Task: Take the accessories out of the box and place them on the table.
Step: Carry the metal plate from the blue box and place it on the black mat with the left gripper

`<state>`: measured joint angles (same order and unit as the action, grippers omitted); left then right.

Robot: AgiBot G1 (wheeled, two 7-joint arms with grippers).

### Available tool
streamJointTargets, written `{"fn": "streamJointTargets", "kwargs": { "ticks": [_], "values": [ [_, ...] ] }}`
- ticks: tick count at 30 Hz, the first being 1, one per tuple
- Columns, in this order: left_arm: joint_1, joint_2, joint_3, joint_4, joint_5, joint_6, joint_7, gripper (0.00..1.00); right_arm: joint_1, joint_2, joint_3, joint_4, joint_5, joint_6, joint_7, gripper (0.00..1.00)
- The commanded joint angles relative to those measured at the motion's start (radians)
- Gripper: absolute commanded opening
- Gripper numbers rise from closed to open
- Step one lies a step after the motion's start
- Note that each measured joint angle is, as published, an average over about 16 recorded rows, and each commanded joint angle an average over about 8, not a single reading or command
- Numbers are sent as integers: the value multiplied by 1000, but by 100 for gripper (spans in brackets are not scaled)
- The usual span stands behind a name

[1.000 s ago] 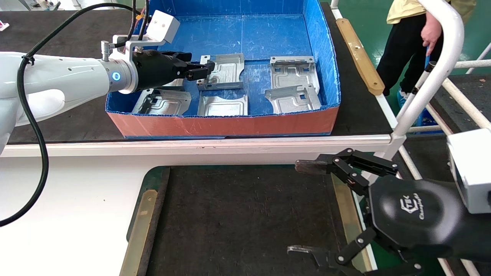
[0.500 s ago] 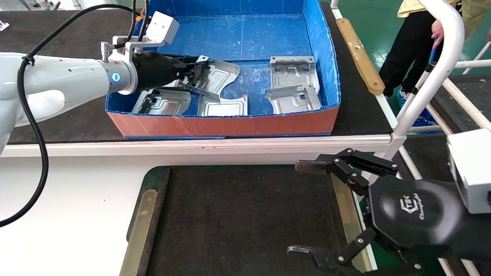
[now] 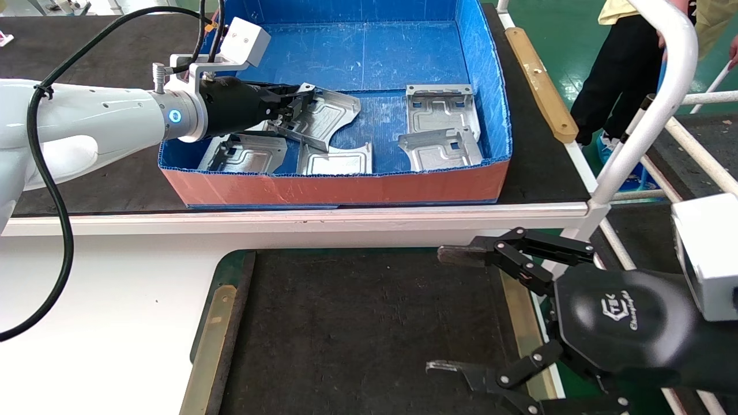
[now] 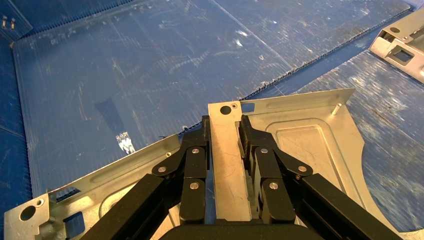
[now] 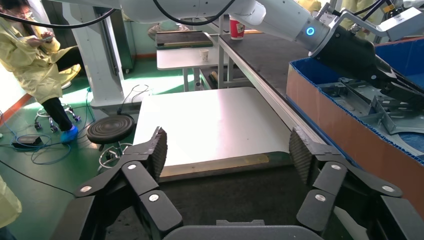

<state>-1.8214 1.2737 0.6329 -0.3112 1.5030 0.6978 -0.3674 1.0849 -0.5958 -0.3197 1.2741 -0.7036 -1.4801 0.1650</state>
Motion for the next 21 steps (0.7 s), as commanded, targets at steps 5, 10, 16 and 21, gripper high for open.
{"fn": "streamJointTargets", "kwargs": {
  "ticks": [5,10,16,21],
  "values": [
    [0,-14,-18,-41,-27,14,28,0,0,0,0,0,0,0,0,0],
    [11,-55,-52,-117,-78,57,72,0,0,0,0,0,0,0,0,0],
    [41,-122,-93,-227,-145,132,123,0,0,0,-1,0,0,0,0,0],
    [75,-186,-130,-318,-212,215,156,0,0,0,-1,0,0,0,0,0]
  ]
}}
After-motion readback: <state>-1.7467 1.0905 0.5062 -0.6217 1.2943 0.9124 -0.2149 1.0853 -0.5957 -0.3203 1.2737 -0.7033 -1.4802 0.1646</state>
